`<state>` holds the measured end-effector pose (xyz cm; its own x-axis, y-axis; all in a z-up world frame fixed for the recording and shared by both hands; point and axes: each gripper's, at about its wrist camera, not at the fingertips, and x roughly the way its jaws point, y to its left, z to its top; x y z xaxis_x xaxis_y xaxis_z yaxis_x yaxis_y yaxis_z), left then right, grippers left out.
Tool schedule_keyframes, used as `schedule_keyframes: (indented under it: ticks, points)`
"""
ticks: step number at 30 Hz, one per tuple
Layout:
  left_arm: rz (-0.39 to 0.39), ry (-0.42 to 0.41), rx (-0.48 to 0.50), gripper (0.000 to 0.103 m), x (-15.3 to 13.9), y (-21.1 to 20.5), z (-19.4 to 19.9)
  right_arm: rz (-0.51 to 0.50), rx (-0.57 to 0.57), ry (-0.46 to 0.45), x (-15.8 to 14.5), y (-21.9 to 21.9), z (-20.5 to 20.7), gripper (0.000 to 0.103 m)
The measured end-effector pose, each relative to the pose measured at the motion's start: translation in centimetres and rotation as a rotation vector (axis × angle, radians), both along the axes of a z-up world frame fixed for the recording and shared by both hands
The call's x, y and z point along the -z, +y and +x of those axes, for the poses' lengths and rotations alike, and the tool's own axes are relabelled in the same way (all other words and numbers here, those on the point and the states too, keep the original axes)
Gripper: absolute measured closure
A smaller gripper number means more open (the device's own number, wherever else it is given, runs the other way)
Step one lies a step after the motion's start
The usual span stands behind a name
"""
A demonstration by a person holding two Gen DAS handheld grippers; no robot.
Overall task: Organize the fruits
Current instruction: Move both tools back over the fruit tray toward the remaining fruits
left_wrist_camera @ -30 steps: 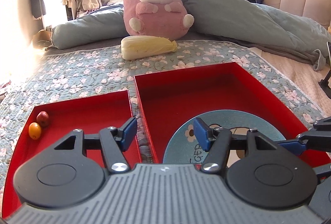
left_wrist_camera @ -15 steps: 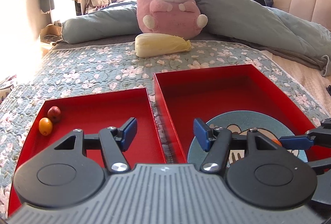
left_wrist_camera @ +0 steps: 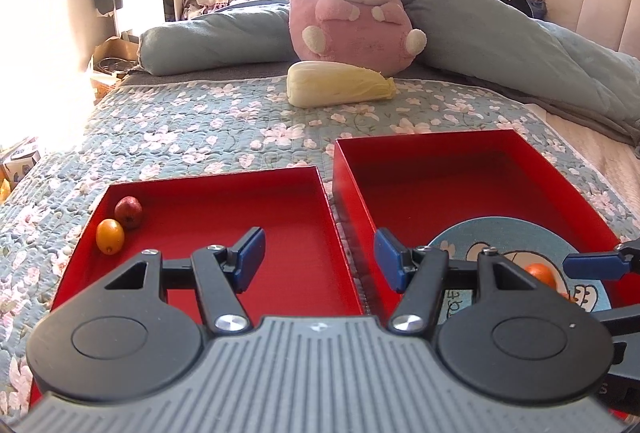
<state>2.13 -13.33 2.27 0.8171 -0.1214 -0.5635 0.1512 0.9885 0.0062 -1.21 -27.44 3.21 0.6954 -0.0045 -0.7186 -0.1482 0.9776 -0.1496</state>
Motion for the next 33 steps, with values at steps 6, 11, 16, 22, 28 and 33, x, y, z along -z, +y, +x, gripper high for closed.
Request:
schedule_keyframes:
  ticks: [6,11,16,22,28,33]
  points:
    - [-0.004,0.005,-0.02,0.037,0.1,0.9,0.2,-0.024,-0.012,-0.008,-0.1,0.7,0.1,0.05]
    - [-0.004,0.008,-0.039,0.037,0.3,1.7,0.5,-0.016,-0.011,-0.041,-0.5,1.1,0.0,0.05]
    - [0.0,0.012,-0.064,0.037,0.6,2.5,0.7,0.005,-0.032,-0.083,-1.1,1.7,-0.1,0.05]
    - [0.007,0.016,-0.127,0.037,1.0,4.1,1.2,0.045,-0.081,-0.13,-2.3,3.0,0.3,0.05]
    - [0.071,0.01,-0.282,0.037,1.8,6.8,2.4,0.118,-0.198,-0.163,-3.9,5.9,1.9,0.051]
    - [0.118,0.035,-0.4,0.038,3.0,9.6,4.3,0.156,-0.288,-0.163,-4.3,8.7,3.9,0.051]
